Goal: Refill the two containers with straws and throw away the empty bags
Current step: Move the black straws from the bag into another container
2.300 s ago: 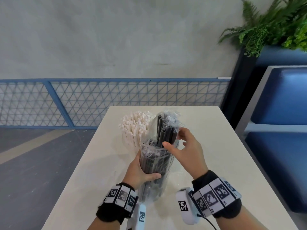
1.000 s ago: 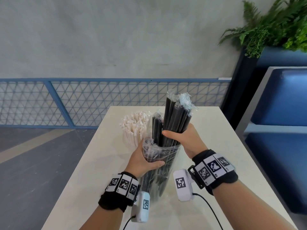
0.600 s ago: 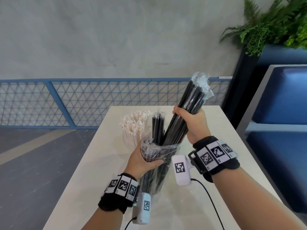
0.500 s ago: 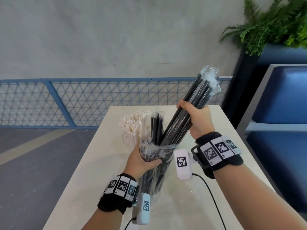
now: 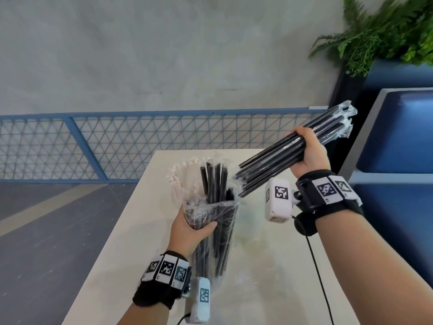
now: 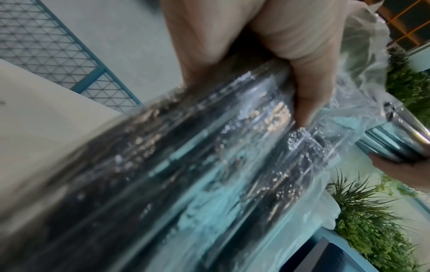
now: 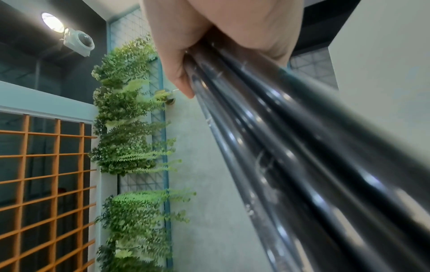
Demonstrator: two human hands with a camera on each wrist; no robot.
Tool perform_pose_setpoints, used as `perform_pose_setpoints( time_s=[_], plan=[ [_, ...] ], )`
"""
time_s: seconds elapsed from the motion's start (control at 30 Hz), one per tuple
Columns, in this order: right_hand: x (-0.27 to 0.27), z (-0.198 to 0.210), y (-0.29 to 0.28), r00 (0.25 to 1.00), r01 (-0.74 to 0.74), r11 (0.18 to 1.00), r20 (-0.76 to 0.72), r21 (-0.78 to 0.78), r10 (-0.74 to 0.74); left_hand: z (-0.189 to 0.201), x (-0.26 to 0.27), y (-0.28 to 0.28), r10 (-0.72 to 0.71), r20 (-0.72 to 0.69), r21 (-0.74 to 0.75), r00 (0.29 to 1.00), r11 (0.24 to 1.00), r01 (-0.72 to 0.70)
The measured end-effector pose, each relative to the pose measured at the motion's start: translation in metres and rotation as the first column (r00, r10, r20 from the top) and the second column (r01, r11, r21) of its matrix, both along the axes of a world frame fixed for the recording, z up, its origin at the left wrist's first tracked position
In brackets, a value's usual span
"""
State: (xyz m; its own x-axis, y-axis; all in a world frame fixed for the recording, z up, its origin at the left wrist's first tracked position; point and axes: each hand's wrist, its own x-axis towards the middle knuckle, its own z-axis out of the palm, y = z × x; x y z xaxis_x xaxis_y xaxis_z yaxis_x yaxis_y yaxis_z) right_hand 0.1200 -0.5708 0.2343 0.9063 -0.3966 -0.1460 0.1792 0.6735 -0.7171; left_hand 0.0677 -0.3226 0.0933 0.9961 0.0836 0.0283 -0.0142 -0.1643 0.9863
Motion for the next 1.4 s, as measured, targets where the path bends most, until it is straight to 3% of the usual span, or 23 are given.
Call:
perform_pose_setpoints(
  time_s=[0.23, 0.43, 0.57, 0.67, 0.73, 0.83, 0.9, 0.93, 1.0, 1.07, 1.3, 1.4],
  plan=[
    [0.011, -0.006, -0.012, 0.968, 0.250, 0.946, 0.042, -0.208, -0.247, 0.001, -0.001, 0.000, 0.007, 0.020, -0.006, 1.000, 1.000, -0.006],
    [0.013, -0.057, 0.024, 0.991, 0.127, 0.832, 0.024, -0.541, -0.135, 0.002, -0.003, -0.002, -0.020, 0.035, -0.011, 0.999, 1.000, 0.020],
    [0.015, -0.077, 0.032, 1.000, 0.007, 0.790, -0.015, -0.614, -0.020, 0.000, -0.002, -0.001, -0.028, 0.038, -0.012, 0.999, 1.000, 0.029],
    [0.017, -0.081, 0.036, 0.998, -0.038, 0.787, 0.009, -0.615, 0.055, 0.000, -0.002, -0.003, -0.033, 0.039, -0.010, 0.999, 0.999, 0.033],
    [0.016, -0.078, 0.038, 0.997, -0.027, 0.744, 0.037, -0.667, 0.070, 0.000, -0.002, -0.004, -0.035, 0.038, -0.006, 0.999, 0.999, 0.035],
    [-0.002, -0.065, 0.042, 0.976, 0.218, 0.500, 0.194, -0.838, -0.100, -0.002, -0.001, -0.002, -0.037, 0.038, -0.007, 0.999, 0.999, 0.037],
    [-0.019, -0.058, 0.048, 0.941, 0.329, 0.368, 0.332, -0.869, -0.058, -0.005, -0.001, -0.001, -0.034, 0.034, -0.015, 0.999, 0.999, 0.035],
    [-0.027, -0.056, 0.051, 0.943, 0.302, 0.306, 0.330, -0.903, 0.040, -0.005, -0.001, 0.000, -0.032, 0.034, -0.020, 0.999, 0.999, 0.033],
    [-0.039, -0.059, 0.056, 0.955, 0.169, 0.086, 0.185, -0.982, 0.231, -0.005, -0.002, 0.000, -0.034, 0.043, -0.028, 0.998, 0.999, 0.036],
    [-0.044, -0.066, 0.058, 0.957, 0.101, -0.092, 0.071, -0.991, 0.280, -0.004, -0.004, -0.002, -0.043, 0.057, -0.038, 0.997, 0.998, 0.045],
    [-0.056, -0.057, 0.072, 0.962, -0.113, -0.357, -0.192, -0.927, 0.195, -0.007, -0.006, -0.006, -0.038, 0.085, -0.036, 0.996, 0.999, 0.042],
    [-0.054, -0.050, 0.074, 0.923, -0.205, -0.417, -0.316, -0.885, 0.218, -0.005, -0.007, -0.009, -0.056, 0.090, -0.045, 0.994, 0.997, 0.061]
  ],
)
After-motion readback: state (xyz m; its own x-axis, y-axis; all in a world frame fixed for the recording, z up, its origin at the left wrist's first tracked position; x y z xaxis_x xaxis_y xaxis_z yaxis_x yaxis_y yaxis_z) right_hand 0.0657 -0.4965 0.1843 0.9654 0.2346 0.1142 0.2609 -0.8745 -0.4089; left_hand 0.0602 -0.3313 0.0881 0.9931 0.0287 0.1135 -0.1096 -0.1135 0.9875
